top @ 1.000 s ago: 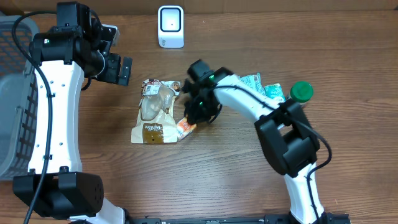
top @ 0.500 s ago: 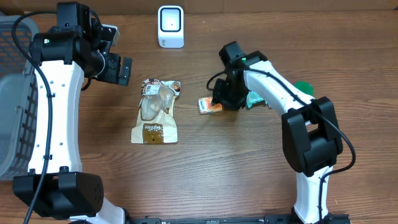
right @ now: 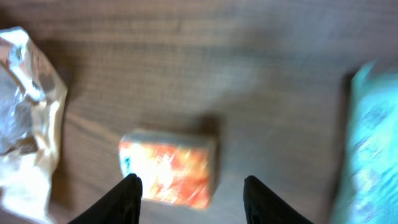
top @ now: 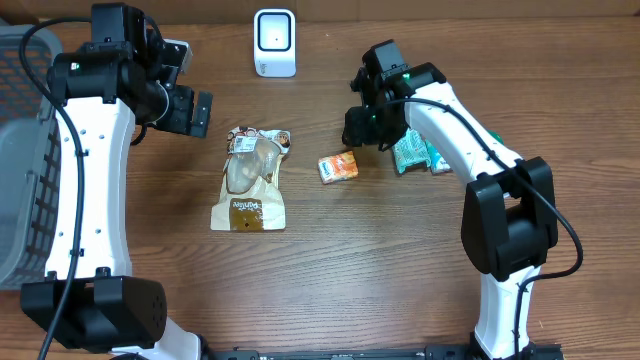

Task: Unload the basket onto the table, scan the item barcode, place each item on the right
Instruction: 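Lower the right gripper and grasp the orange packet beside the bread bag, then lift the orange packet with the right gripper and raise it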

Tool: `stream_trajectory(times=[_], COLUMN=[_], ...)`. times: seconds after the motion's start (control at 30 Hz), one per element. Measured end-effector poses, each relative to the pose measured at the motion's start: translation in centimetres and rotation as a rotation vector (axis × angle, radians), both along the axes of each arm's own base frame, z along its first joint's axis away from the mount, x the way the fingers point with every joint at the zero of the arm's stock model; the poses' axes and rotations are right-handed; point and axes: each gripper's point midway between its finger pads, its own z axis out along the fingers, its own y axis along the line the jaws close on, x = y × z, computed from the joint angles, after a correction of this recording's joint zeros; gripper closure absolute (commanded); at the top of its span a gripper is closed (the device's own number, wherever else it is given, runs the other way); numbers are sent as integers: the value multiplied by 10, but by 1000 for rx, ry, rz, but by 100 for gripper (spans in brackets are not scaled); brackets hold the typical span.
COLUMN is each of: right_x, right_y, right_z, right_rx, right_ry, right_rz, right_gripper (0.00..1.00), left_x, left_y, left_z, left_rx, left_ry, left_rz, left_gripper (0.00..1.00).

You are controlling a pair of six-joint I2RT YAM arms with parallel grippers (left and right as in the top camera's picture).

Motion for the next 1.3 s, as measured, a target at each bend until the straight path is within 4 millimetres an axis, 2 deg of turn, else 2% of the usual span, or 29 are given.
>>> stream_trajectory(times=[0.03, 0.2, 0.33, 0.47, 0.53, 0.67, 0.87, 1.07, 1.23, 1.3], right_x=[3, 22, 23, 16, 12, 3, -33, -52, -41, -36], right_y=[0, 9, 13, 9, 8, 4, -9, -15, -9, -7], right_z=[0, 1, -20, -45, -52, -55, -59, -56, -32, -23], right_rx=[-4, 6, 3, -19, -27, -41, -95, -118, -75, -42], right_ry=[-20, -115, -81, -3, 22, 70, 225, 314, 296, 286], right_rz=[17, 63, 36, 1, -10, -31, -59, -70, -82, -78], right_gripper=[70, 81, 84, 84, 84, 85, 96, 93, 71, 66], left_x=[0, 0, 0, 0, 0, 0, 0, 0, 0, 0], left_y=[0, 0, 0, 0, 0, 0, 0, 0, 0, 0], left_z=[0, 0, 0, 0, 0, 0, 0, 0, 0, 0], left_rx=[0, 0, 0, 0, 0, 0, 0, 0, 0, 0], left_ry=[0, 0, 0, 0, 0, 0, 0, 0, 0, 0], left_rz=[0, 0, 0, 0, 0, 0, 0, 0, 0, 0], left_gripper=[0, 0, 0, 0, 1, 1, 1, 0, 0, 0])
